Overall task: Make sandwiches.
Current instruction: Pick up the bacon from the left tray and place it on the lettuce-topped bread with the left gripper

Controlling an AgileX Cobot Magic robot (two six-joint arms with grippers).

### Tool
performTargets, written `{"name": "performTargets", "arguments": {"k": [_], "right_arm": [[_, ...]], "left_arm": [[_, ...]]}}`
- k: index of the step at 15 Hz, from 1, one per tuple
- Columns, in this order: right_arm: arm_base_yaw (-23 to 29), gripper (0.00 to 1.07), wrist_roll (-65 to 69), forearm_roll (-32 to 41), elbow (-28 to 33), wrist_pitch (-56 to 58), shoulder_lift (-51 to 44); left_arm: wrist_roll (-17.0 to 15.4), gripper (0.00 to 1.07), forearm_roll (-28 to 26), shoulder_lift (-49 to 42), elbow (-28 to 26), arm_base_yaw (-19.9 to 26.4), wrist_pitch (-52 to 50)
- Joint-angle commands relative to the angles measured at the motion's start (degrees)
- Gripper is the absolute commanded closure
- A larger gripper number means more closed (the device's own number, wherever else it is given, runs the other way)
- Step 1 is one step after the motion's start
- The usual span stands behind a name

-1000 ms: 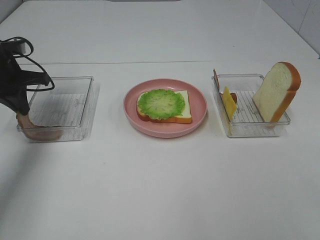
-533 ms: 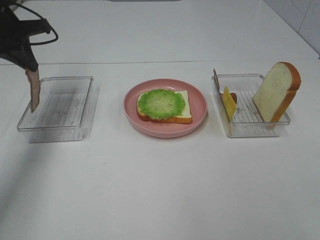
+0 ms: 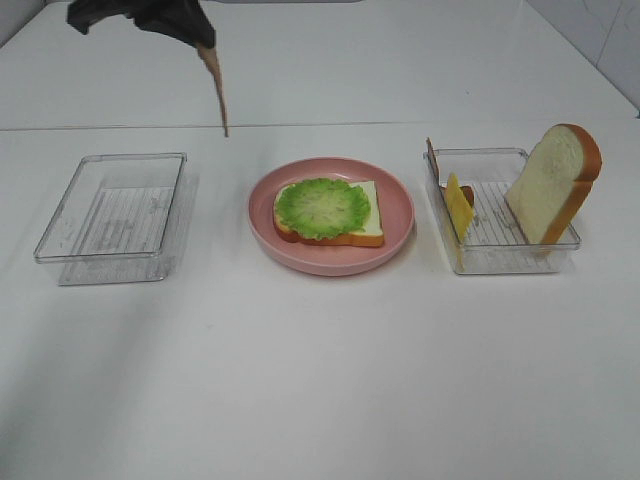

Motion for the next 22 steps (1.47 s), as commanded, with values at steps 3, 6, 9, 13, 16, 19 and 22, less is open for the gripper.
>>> {"name": "performTargets", "arguments": {"k": [3,6,9,13,16,19,22], "right_arm": [[-0.40,0.20,-0.46,0.29,0.17,-0.17,-1.20],[-0.40,0.20,-0.46,0.29,0.17,-0.17,-1.20],[-0.40,0.20,-0.46,0.29,0.17,-0.17,-1.20],[-0.40,0.20,-0.46,0.29,0.17,-0.17,-1.20],[-0.40,0.20,-0.46,0.29,0.17,-0.17,-1.20],[-0.40,0.20,-0.46,0.29,0.17,-0.17,-1.20],[-0.40,0.20,-0.46,0.29,0.17,-0.17,-1.20]], "left_arm": [[2.52,1.07,-15.13,6.53,-0.29,-4.70,-7.56],[4.07,1.07,-19.65,10.60,-0.29,-7.45,-11.06],[4.41,1.07,-23.78,13.69,-0.29,-9.00,-14.44],[9.57,1.07,-33.29,17.65,-1.60,-9.51,-15.30],[9.22,1.07,-30.25,18.51,-1.89,-9.17,-13.92],[7.16,1.07,-25.90,18.51,-1.89,-7.79,-10.89],[2.86,1.07,-15.30,18.39,-1.89,-7.16,-7.45]]}}
